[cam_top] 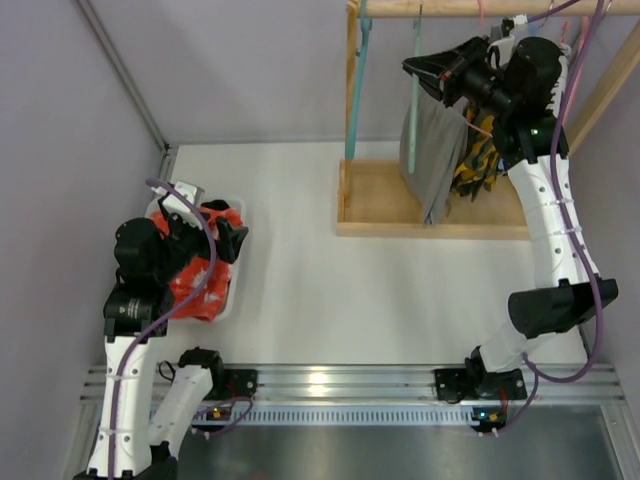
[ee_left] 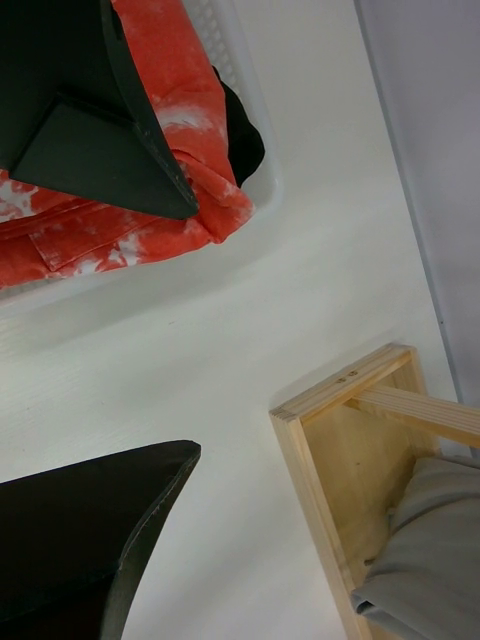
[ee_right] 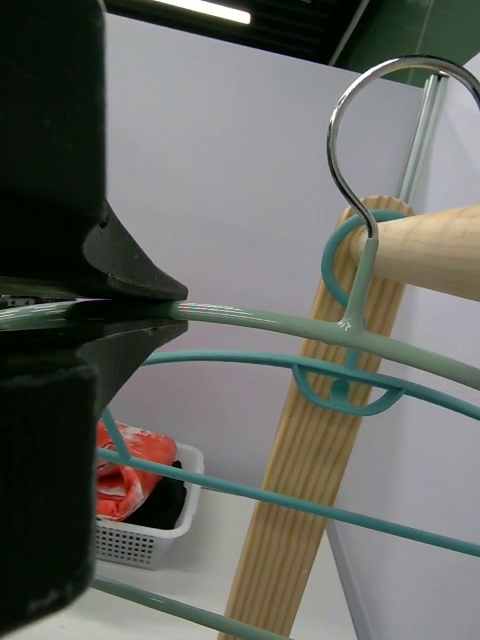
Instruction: Remove the trousers from the hanger
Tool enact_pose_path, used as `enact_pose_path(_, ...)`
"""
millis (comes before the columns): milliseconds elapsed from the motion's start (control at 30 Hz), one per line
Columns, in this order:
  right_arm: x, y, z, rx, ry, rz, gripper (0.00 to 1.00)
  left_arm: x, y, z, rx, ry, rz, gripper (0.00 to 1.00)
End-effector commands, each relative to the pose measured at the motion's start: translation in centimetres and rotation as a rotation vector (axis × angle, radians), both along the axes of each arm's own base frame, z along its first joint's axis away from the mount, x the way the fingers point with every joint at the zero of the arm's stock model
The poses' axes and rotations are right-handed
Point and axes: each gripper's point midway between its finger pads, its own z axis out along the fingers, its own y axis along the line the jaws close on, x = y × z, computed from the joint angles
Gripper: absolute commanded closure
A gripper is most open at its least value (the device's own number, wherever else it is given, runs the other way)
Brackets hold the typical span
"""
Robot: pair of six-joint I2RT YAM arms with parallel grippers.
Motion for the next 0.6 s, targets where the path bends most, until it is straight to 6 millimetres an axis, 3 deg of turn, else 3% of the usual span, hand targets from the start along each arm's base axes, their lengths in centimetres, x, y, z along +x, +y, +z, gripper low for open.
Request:
enact_pose_path(0,-0.2,0.1,3.8,0.015,-0.158,-0.008,1.00,0.6,-0.1,1.2,-0.020,-0.040,0.005,0.02)
enact_pose_path(133,2.0,0.5,1.9,-0.006,-0.145,-0.010,1.00,0.7,0.1,1.1,-0.017,-0.040,0.015,0.02)
enact_pose_path(267,2.8,0.7,0.6,-0.018,-0.125,-0.008,0.98,0.4,0.3,0.9,-0.015,-0.045,0.027,0.02)
enact_pose_path(300,2.7,0.7,0.5,-0.020,-0.126,-0.007,0.92,0.3,0.3,0.8,-0.015,-0.044,0.029,0.02)
enact_pose_path(333,2.5,0.6,0.5,-0.021,-0.133,-0.007,0.77,0.2,0.3,0.8,-0.015,-0.047,0.029,0.02)
enact_pose_path(400,2.2,0.6,0.3,-0.027,-0.138,-0.008,0.63,0.1,0.4,0.7,-0.013,-0.047,0.030,0.02)
enact_pose_path(433,1.7,0.5,0.7,-0.036,-0.158,-0.008,0.48,0.2,0.4,0.7,-0.014,-0.049,0.030,0.02)
enact_pose_path(533,0.6,0.4,1.1,-0.058,-0.197,-0.008,0.29,0.2,0.2,0.7,-0.010,-0.050,0.020,0.02)
enact_pose_path(567,0.5,0.3,0.9,-0.067,-0.193,-0.010,0.27,0.3,0.3,0.9,-0.003,-0.055,0.018,0.02)
